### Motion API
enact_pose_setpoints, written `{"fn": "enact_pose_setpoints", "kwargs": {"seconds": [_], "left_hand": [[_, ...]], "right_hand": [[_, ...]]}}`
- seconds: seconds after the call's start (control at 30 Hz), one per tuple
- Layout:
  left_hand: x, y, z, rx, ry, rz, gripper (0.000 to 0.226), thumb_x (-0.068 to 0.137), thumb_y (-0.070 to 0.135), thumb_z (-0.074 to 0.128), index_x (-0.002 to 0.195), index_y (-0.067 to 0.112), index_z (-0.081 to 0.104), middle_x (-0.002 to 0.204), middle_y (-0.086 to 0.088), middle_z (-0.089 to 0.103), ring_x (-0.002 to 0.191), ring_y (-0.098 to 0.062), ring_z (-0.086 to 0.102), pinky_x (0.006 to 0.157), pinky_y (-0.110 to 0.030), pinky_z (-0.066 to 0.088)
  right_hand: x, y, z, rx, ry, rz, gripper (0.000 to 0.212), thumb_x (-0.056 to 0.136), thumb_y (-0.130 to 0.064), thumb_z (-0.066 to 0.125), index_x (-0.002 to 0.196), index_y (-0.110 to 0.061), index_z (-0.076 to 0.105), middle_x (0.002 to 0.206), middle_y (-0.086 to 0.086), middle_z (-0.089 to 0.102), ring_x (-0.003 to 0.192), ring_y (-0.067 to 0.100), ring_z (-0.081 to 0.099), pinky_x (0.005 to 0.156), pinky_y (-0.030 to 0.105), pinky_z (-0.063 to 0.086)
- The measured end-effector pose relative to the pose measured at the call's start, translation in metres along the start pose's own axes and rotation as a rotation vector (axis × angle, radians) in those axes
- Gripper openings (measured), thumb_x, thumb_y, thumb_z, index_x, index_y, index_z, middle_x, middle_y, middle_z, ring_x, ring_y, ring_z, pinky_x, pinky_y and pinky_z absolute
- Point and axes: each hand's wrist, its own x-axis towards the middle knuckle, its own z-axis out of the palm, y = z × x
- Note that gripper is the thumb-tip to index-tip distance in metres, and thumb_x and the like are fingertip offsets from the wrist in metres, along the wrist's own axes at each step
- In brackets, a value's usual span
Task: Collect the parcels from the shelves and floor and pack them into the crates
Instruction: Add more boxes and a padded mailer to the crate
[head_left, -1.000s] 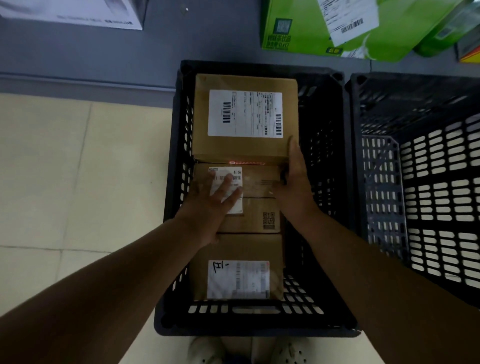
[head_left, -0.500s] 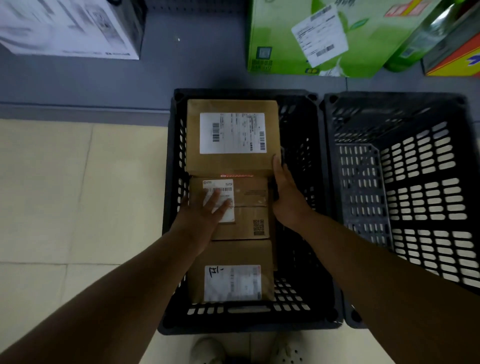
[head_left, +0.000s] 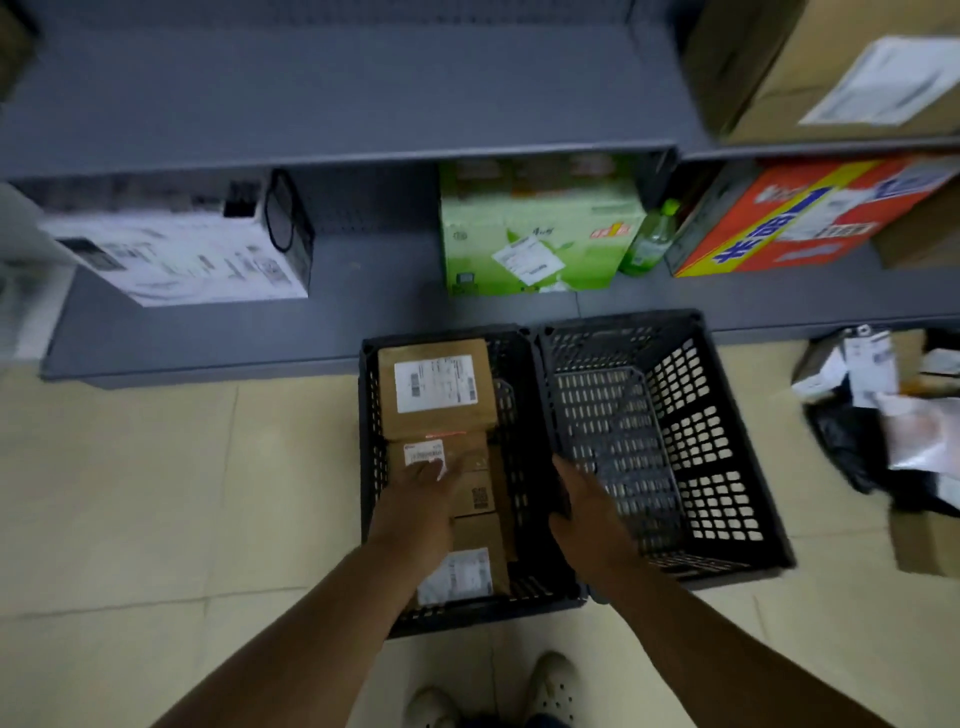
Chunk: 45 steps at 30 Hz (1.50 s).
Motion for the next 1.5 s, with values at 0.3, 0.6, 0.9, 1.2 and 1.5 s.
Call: {"fn": "enact_pose_setpoints", "kwargs": {"seconds": [0.3,0.6,0.9,1.2,1.5], "left_hand": [[-0.094,0.12,-0.112,0.01,-0.006,0.182,0.063,0.093,0.022,0.046,0.149,0.023,0.016,0.152,-0.002,0.028,0.138,-0.019,0.026,0.11,-0.032,0.029],[-0.157,0.261,-0.158,0.016,-0.04,0.257,0.059,0.093,0.043,0.046,0.146,0.027,0.027,0.147,0.002,0.037,0.127,-0.017,0.042,0.1,-0.032,0.041],[-0.184,0.447,-0.146,-0.075,0.034,0.294,0.051,0.09,0.046,0.052,0.135,0.024,0.047,0.135,0.0,0.05,0.12,-0.015,0.047,0.092,-0.023,0.039],[-0.163,0.571,-0.135,-0.23,-0.012,0.291,0.053,0.092,0.042,0.053,0.139,0.022,0.043,0.143,0.0,0.043,0.125,-0.014,0.044,0.102,-0.02,0.034],[-0.064,0.648,-0.144,-0.34,-0.074,0.244,0.047,0.089,0.037,0.059,0.133,0.022,0.049,0.137,-0.001,0.049,0.118,-0.015,0.051,0.095,-0.019,0.038]], "right_hand": [[-0.166,-0.017,-0.114,0.043,0.192,0.01,0.051,0.088,-0.002,0.053,0.137,-0.014,0.046,0.133,0.009,0.049,0.124,0.025,0.046,0.105,0.031,0.039],[-0.289,0.043,-0.224,0.058,0.292,0.066,0.045,0.087,0.0,0.054,0.131,-0.011,0.053,0.128,0.01,0.051,0.118,0.019,0.047,0.091,-0.004,0.021],[-0.389,0.173,-0.347,0.023,0.347,0.135,0.042,0.089,-0.004,0.054,0.13,-0.012,0.052,0.135,0.005,0.045,0.126,0.017,0.042,0.096,0.005,0.02],[-0.419,0.258,-0.455,-0.004,0.471,0.199,0.037,0.086,-0.004,0.058,0.122,-0.013,0.058,0.131,0.008,0.05,0.12,0.021,0.048,0.098,0.019,0.034],[-0.372,0.307,-0.543,-0.017,0.514,0.266,0.038,0.085,-0.003,0.057,0.122,-0.013,0.059,0.129,0.006,0.052,0.121,0.021,0.047,0.096,0.016,0.031]]}}
